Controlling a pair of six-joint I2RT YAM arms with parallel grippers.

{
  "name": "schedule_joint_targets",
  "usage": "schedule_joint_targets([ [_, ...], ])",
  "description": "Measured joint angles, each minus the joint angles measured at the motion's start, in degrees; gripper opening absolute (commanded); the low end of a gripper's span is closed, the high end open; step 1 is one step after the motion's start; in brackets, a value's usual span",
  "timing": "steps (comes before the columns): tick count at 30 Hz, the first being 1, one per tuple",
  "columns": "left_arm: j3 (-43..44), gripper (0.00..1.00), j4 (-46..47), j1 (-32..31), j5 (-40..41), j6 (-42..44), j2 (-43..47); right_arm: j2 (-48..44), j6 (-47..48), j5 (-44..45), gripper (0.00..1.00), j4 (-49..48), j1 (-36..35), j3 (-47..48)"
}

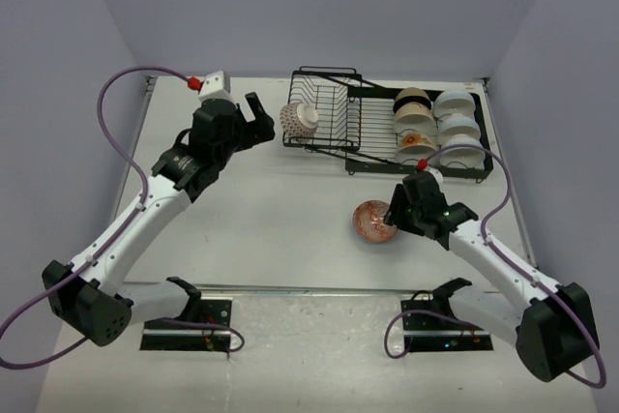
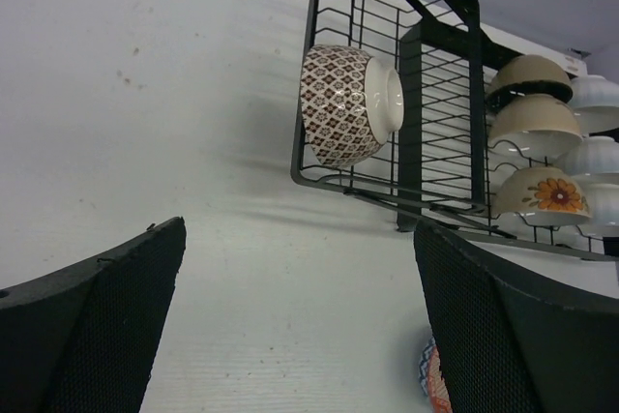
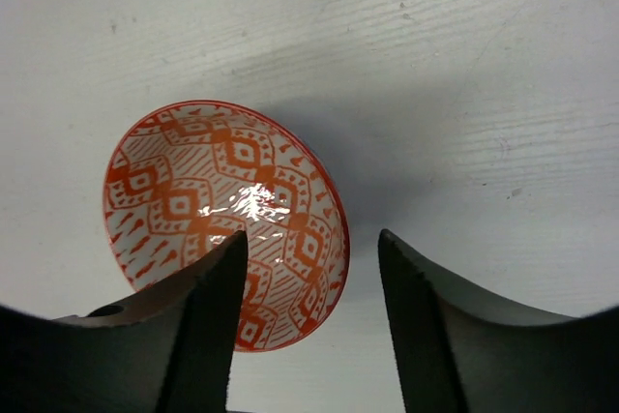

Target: Unload the bowls from the dish rack

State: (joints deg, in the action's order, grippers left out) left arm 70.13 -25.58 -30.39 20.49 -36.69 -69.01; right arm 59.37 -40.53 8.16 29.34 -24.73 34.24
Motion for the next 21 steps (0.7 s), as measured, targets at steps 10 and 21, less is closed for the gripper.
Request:
schedule_joint_targets([
  [10,-6.4,1.00,21.3,16.7,-25.7,-6.4,-8.8,-18.0,1.7,2.6,0.99,10.4,0.0,6.5],
  [21,-7.3,1.00,53.7,24.9,-56.5,-20.0,-29.3,-30.4,6.8,-3.5,0.99,10.5,0.0,8.4],
])
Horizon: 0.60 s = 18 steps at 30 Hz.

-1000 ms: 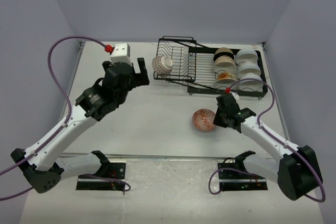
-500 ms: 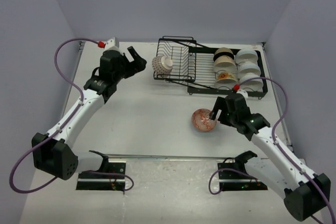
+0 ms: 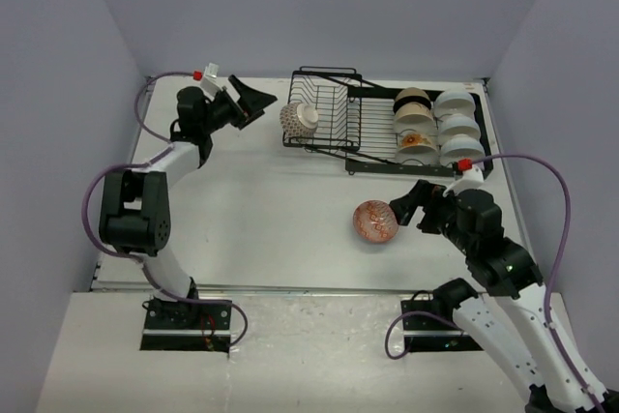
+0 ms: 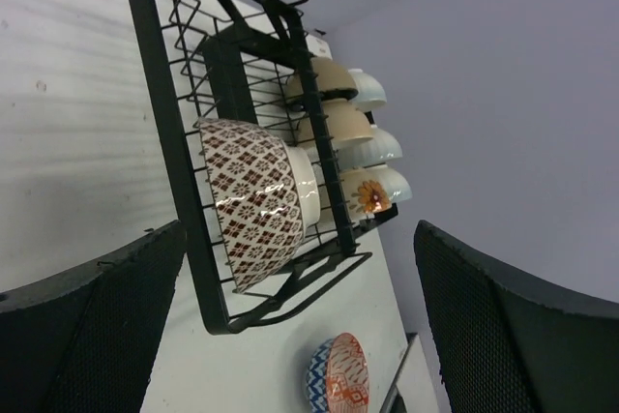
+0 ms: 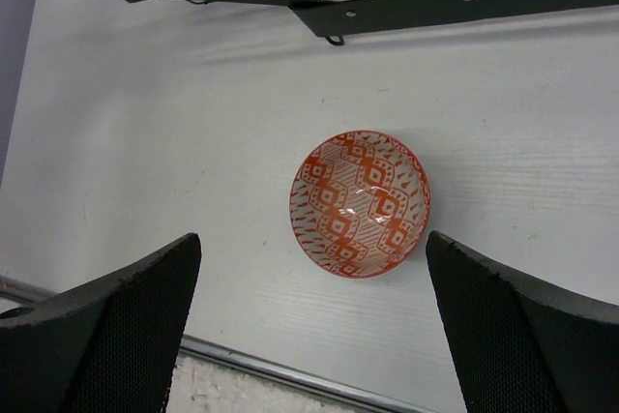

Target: Unload the bowls from the dish rack

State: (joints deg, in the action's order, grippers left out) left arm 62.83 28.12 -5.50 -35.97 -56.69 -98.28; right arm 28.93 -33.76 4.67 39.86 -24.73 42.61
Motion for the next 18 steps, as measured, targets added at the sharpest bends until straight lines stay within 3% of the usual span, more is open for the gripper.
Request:
schedule_joint_targets([
  [7,-1.9,1.00,11.8,1.7,-8.1,-8.0,-6.6,0.7,1.1,-5.9,0.99,-1.2,0.0,-0.7],
  [13,-3.8,1.00,32.0,2.3,-13.0,-23.0,-15.5,0.7,1.5,-9.4,0.99,-2.8,0.0,-1.6],
  [18,-4.3,1.00,40.5,2.3,-15.1,-33.0,-21.4,0.7,1.7,-11.0,0.99,-4.1,0.0,-1.7],
])
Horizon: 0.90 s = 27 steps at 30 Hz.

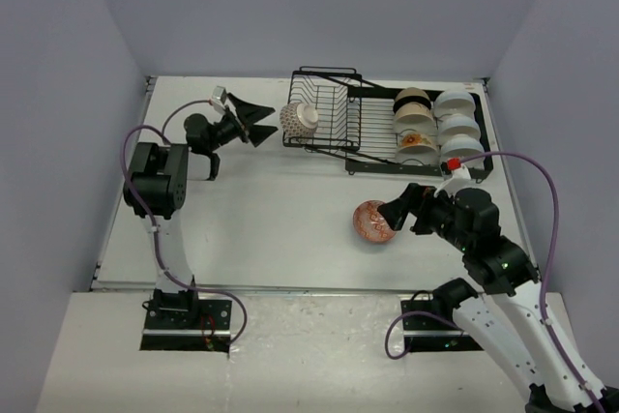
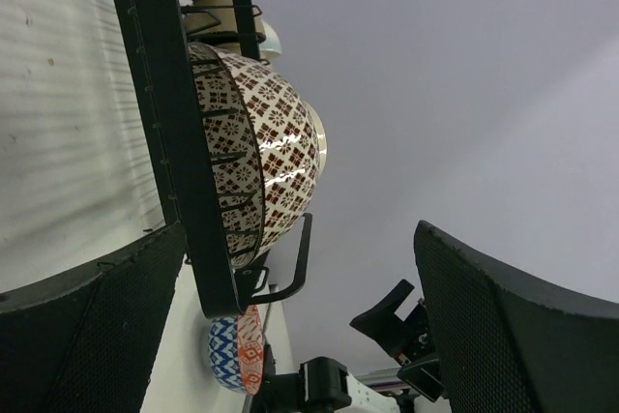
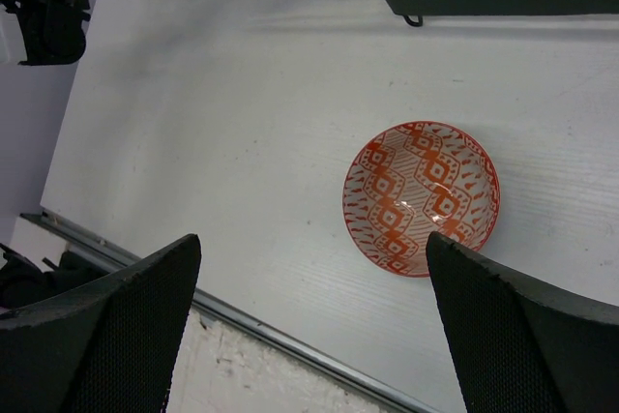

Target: Unload the bowls from the dish rack

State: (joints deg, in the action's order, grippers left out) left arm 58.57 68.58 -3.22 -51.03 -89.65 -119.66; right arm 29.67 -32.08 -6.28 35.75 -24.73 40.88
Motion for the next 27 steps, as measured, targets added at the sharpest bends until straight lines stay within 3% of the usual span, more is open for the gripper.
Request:
schedule_joint_targets([
  [8,0.9,1.00,4.7,-0.3,-1.2,-6.9,-2.2,0.0,0.0,-0.8,0.99,-0.7,0.0,0.0],
  [27,7.3,0.94,5.6,-1.3,-0.3,-19.1,-8.3,1.1,0.2,-1.1,0.99,-0.8,0.0,-0.1],
])
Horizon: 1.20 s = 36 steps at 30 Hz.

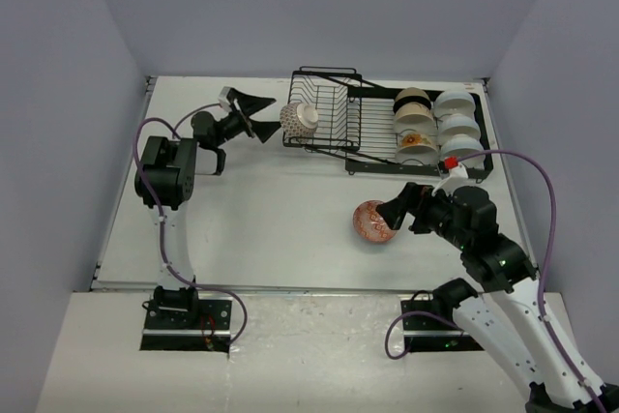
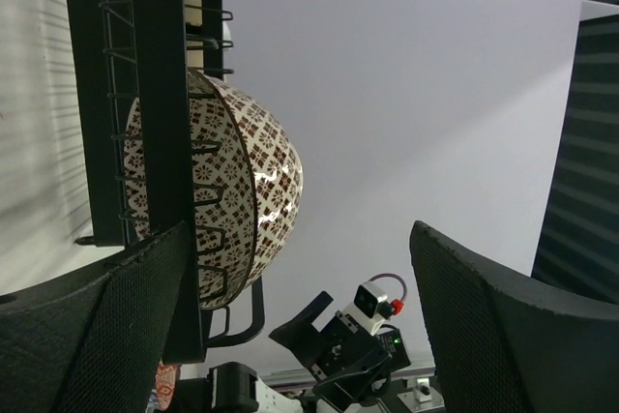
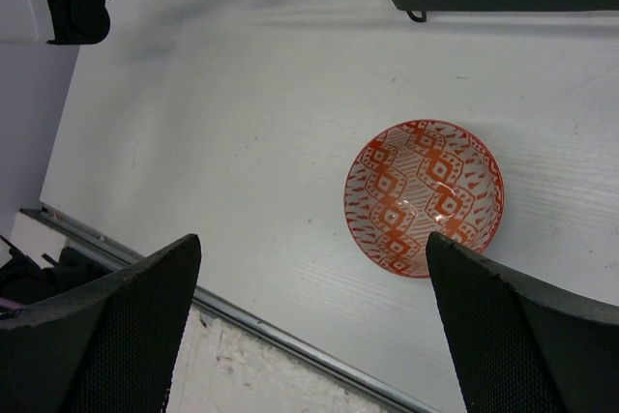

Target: Unload the bowls from the dish rack

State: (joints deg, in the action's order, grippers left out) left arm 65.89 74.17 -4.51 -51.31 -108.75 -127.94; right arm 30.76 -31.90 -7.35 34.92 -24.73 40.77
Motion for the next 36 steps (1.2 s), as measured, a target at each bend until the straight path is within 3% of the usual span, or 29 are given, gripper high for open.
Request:
schedule_joint_targets([
  [12,2.8,0.91,0.3,-0.5,0.3,-3.2,0.0,0.8,0.0,-1.3,0.99,-0.3,0.0,-0.1],
  [17,3.2,0.85,0.4,-0.9,0.5,-4.3,0.0,0.8,0.0,-1.4,0.99,-0.7,0.0,-0.5],
  [29,4.4,0.55,0.5,-3.3,1.3,-5.3,-2.1,0.8,0.0,-1.5,0.99,-0.7,0.0,-0.6],
  [36,4.5,0.19,0.4,-3.5,2.1,-5.7,-3.1,0.8,0.1,-1.5,0.99,-0.7,0.0,-0.6],
])
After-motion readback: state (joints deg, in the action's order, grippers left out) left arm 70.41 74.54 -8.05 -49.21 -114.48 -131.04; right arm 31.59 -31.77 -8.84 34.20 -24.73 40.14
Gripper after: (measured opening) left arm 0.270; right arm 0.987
